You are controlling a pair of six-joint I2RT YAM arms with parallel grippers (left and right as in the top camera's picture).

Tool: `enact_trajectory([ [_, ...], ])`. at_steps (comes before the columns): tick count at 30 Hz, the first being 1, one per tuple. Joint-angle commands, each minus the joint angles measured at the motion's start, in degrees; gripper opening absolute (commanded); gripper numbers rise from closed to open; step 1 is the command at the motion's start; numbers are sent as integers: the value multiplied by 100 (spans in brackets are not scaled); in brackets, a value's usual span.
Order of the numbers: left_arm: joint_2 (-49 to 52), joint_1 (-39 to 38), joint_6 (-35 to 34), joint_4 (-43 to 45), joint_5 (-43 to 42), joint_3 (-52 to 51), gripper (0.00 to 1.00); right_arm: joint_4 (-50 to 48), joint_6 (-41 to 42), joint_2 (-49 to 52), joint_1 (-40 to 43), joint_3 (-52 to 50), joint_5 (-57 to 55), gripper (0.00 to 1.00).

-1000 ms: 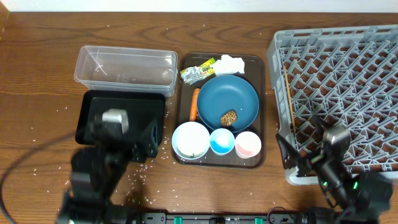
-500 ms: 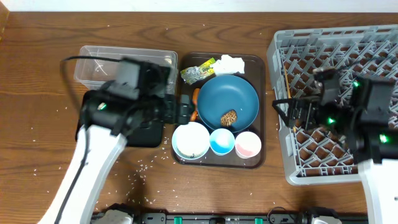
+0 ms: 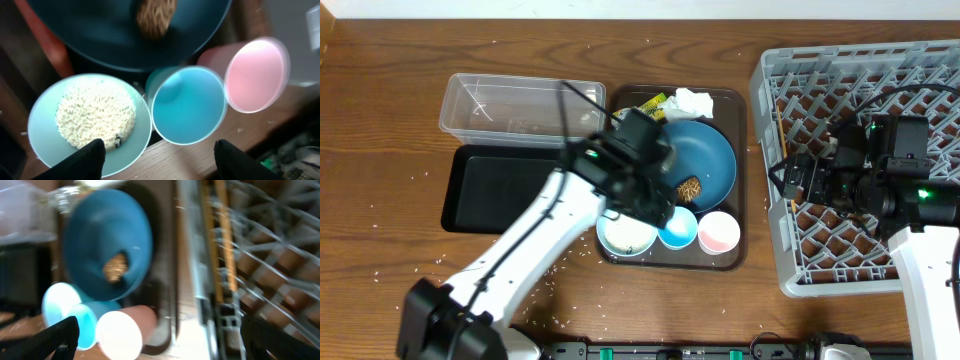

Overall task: Sort waste into correct bins and load items into the dishwasher rack
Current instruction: 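Grasp the light-blue cup with the left gripper and lift it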

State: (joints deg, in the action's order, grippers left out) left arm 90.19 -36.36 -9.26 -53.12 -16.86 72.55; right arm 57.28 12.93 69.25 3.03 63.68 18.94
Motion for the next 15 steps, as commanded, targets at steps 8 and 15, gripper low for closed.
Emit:
enact_trajectory([
  [8,835,-546,-269,339,750,-297,59,236,420,-9,302,114,-758,99],
  [15,1239,-546,-267,789,752,-297,21,337,415,-9,302,114,-758,99],
])
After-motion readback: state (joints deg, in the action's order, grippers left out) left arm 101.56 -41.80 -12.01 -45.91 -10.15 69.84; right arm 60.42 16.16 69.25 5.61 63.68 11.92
